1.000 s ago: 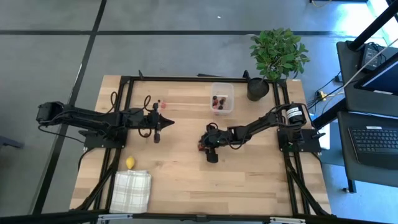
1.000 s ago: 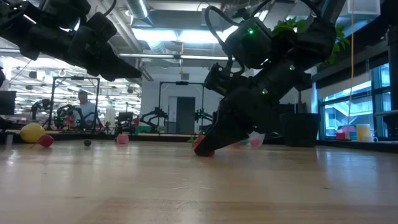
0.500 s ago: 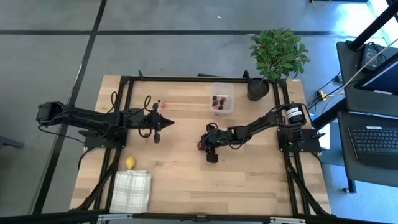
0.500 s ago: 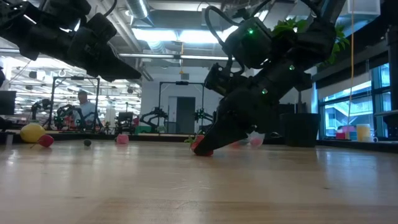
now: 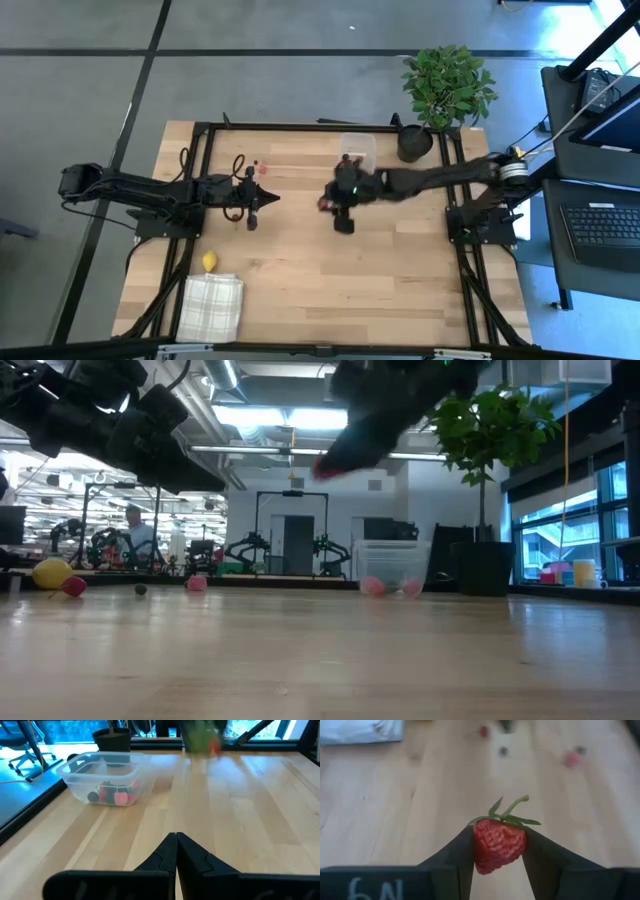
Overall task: Pick and placing Produce into tupperware
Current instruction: Put the strawberry into the transparent bin
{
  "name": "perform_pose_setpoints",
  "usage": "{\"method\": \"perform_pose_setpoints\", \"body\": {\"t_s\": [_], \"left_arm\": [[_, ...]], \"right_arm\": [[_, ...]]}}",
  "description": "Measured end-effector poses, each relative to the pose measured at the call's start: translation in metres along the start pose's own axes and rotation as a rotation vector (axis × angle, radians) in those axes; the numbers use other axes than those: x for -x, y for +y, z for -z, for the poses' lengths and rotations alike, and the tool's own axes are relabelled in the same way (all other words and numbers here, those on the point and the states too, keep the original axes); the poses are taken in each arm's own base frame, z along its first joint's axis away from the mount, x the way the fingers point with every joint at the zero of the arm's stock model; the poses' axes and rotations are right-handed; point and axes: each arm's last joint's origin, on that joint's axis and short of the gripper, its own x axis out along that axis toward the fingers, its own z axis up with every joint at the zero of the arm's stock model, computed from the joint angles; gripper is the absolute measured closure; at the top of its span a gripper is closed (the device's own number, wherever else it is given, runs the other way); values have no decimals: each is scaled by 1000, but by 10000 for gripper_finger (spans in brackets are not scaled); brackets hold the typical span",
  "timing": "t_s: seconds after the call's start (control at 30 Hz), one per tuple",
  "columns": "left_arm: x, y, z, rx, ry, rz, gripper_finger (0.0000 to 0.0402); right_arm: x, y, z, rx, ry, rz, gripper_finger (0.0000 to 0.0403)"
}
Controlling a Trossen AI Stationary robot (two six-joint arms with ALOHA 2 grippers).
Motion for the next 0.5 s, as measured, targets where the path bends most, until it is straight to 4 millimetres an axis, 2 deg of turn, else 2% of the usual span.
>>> {"method": "perform_pose_setpoints", "body": {"t_s": [0.17, 0.23, 0.37, 0.5], "left_arm": [[0, 0, 2, -1, 15, -1, 400], [0, 0, 1, -1, 14, -3, 400], [0, 1, 2, -1, 16, -12, 400], [0, 1, 2, -1, 24, -20, 400]], "right_arm": [[59, -37, -39, -107, 33, 157, 260], [76, -51, -51, -125, 37, 209, 260], [96, -81, -64, -159, 11, 279, 260], [101, -109, -54, -218, 47, 343, 260]]}}
